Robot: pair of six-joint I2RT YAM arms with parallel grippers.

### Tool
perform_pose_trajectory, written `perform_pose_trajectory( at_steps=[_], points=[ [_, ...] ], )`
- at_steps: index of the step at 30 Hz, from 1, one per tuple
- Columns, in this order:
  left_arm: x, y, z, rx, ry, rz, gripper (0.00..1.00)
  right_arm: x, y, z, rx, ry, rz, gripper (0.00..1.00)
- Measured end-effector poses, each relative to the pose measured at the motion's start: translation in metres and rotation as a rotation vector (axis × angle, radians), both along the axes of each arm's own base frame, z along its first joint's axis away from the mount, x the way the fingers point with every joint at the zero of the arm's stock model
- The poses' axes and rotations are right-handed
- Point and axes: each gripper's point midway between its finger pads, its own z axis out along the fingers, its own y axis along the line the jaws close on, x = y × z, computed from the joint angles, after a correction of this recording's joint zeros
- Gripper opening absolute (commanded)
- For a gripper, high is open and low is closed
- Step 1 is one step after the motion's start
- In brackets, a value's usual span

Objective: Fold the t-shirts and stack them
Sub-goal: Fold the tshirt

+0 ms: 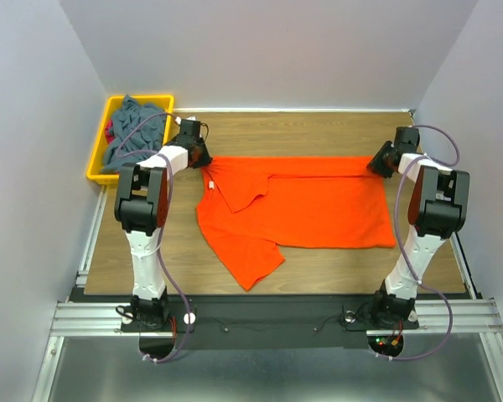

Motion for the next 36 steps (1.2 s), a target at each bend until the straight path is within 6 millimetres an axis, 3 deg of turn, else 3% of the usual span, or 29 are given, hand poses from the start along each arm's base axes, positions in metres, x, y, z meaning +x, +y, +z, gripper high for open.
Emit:
perform_pose_trajectory(
  at_steps=[8,12,14,17,20,21,22,24,28,29,31,33,35,36],
  points=[
    [0.051,-0.017,0.002,-0.056,-0.050,-0.033,0.32,0.041,-0.009,0.003,0.040,-0.065,0.004,0.40],
    [0.071,-0.026,0.007,-0.084,-0.083,-0.063,0.41,0.052,-0.008,0.007,0.049,-0.084,0.035,0.45],
    [0.071,-0.028,0.008,-0.093,-0.086,-0.075,0.49,0.051,-0.005,0.008,0.056,-0.084,0.050,0.48],
    [0.069,-0.030,0.019,-0.104,-0.110,-0.091,0.61,0.046,-0.002,0.013,0.057,-0.081,0.071,0.62],
    [0.045,-0.027,0.039,-0.104,-0.117,-0.096,0.68,0.024,0.001,0.031,0.054,-0.078,0.071,0.75],
    [0.033,-0.027,0.054,-0.106,-0.132,-0.100,0.73,0.013,0.003,0.045,0.050,-0.094,0.068,0.76],
    [0.020,-0.025,0.068,-0.105,-0.150,-0.095,0.87,0.005,0.005,0.054,0.048,-0.103,0.067,0.78],
    [-0.020,-0.020,0.100,-0.101,-0.192,-0.081,0.96,-0.018,0.008,0.082,0.032,-0.140,0.057,0.80],
    [-0.088,-0.016,0.161,-0.117,-0.325,-0.063,0.99,-0.064,0.011,0.113,-0.013,-0.181,0.027,0.84],
    [-0.105,-0.013,0.167,-0.119,-0.351,-0.056,0.98,-0.077,0.010,0.118,-0.029,-0.182,0.010,0.85],
    [-0.131,-0.003,0.162,-0.112,-0.348,-0.032,0.99,-0.097,0.010,0.119,-0.044,-0.165,-0.013,0.87],
    [-0.152,0.008,0.142,-0.097,-0.313,0.002,0.99,-0.122,0.008,0.113,-0.060,-0.127,-0.049,0.87],
    [-0.171,0.017,0.113,-0.078,-0.243,0.035,0.91,-0.139,0.007,0.106,-0.072,-0.096,-0.078,0.85],
    [-0.180,0.021,0.097,-0.069,-0.200,0.049,0.83,-0.153,0.007,0.098,-0.079,-0.064,-0.094,0.82]
  ],
)
